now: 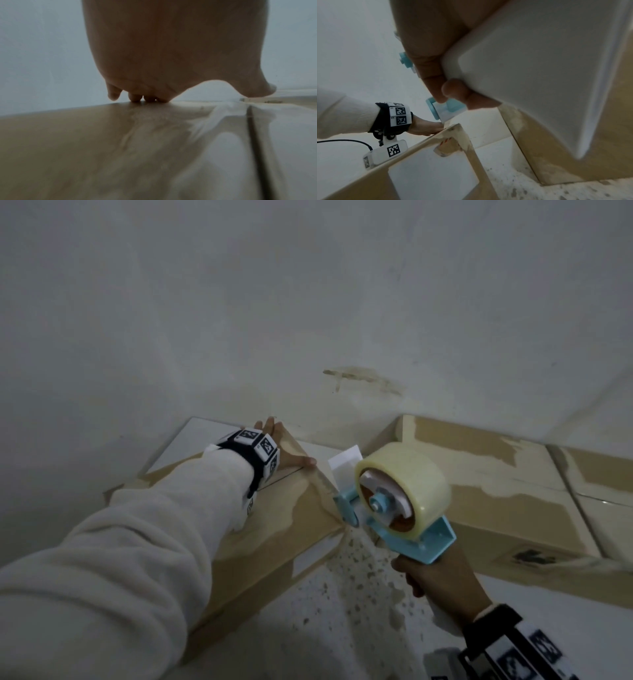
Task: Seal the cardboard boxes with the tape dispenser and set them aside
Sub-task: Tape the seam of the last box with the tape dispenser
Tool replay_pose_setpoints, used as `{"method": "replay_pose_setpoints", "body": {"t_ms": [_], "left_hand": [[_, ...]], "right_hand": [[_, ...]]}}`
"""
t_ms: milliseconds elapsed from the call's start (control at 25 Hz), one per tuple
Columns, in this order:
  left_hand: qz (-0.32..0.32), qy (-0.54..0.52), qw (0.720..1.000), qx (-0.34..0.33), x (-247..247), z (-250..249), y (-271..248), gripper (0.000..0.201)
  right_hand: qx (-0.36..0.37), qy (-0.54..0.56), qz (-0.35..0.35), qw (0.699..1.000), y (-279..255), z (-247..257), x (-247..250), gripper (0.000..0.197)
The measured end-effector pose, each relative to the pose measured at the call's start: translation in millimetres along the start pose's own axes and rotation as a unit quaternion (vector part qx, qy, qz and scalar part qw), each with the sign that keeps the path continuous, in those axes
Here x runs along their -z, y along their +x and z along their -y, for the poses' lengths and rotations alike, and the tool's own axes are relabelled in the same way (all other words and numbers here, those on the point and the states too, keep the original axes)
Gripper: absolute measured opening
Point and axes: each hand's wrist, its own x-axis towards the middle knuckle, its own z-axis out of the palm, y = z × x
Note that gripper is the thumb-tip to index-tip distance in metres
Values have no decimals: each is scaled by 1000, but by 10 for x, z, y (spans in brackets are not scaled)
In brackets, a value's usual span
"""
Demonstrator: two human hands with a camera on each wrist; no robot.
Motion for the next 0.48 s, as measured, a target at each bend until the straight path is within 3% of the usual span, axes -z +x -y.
{"method": "replay_pose_setpoints", "body": {"t_ms": [160, 320, 400, 480], "left_hand": [[-6, 15, 1000, 6, -12, -15, -14, 131], [15, 66, 997, 31, 25, -54, -68, 131], [-2, 94, 995, 36, 68, -154, -186, 123], [-63, 98, 993, -14, 78, -301, -427, 98]], "right_hand": [[-36, 6, 0, 999, -121, -169, 127, 17], [-16, -36, 10, 999, -118, -264, 114, 17], [-4, -49, 9, 999, -87, -283, 93, 21], [-5, -39, 5, 999, -49, -312, 96, 21]]}}
